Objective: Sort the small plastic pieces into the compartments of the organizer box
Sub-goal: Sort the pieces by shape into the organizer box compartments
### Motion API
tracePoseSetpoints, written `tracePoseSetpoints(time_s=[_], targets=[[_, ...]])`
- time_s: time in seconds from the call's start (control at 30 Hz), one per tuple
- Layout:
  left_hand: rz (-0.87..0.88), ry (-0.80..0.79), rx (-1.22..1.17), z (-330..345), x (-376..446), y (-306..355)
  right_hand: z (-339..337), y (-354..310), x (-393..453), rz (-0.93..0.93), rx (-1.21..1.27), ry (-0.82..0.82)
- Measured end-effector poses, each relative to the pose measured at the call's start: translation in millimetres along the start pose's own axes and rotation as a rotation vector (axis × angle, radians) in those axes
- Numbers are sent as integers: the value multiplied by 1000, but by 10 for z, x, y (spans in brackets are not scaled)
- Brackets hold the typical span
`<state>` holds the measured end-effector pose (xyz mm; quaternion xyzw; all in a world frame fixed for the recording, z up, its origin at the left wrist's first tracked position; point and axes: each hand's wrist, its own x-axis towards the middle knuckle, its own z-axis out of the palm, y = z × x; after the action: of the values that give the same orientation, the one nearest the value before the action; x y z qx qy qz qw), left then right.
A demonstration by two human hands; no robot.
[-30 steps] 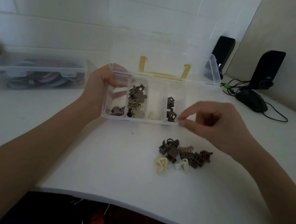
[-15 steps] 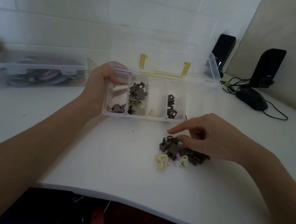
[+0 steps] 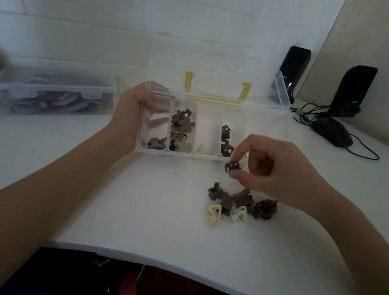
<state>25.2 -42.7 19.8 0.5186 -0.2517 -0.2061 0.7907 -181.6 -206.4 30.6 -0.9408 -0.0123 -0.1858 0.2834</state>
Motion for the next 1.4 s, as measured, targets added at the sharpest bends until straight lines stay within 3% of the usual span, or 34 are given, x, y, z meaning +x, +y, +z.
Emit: tracePoseSetpoints(time_s=[0.23, 0.47, 0.57, 0.77, 0.87, 1.0, 1.07, 1.23, 1.4], targets=[[-13, 1, -26, -31, 11, 6, -191, 161, 72, 122, 278, 531], [-38, 13, -31, -110, 37, 17, -211, 260, 74, 172, 160, 648], [-38, 6, -26, -111, 21, 15, -165, 263, 64, 148, -9, 650], [-36, 14, -46, -107, 36, 12, -144, 340, 63, 54, -405, 523], [-49, 19, -46, -115, 38, 5, -146, 365, 72, 26, -363, 472], [-41, 10, -54, -103, 27, 11, -174, 283, 56, -11, -269, 566], [-41, 12, -45, -101, 27, 10, -172, 170, 43, -29, -180, 535], [-40, 33, -41, -86, 33, 10, 0, -132, 13, -135, -43, 149], [-41, 22, -50, -73, 24, 20, 86, -131, -34, -49, -55, -248]])
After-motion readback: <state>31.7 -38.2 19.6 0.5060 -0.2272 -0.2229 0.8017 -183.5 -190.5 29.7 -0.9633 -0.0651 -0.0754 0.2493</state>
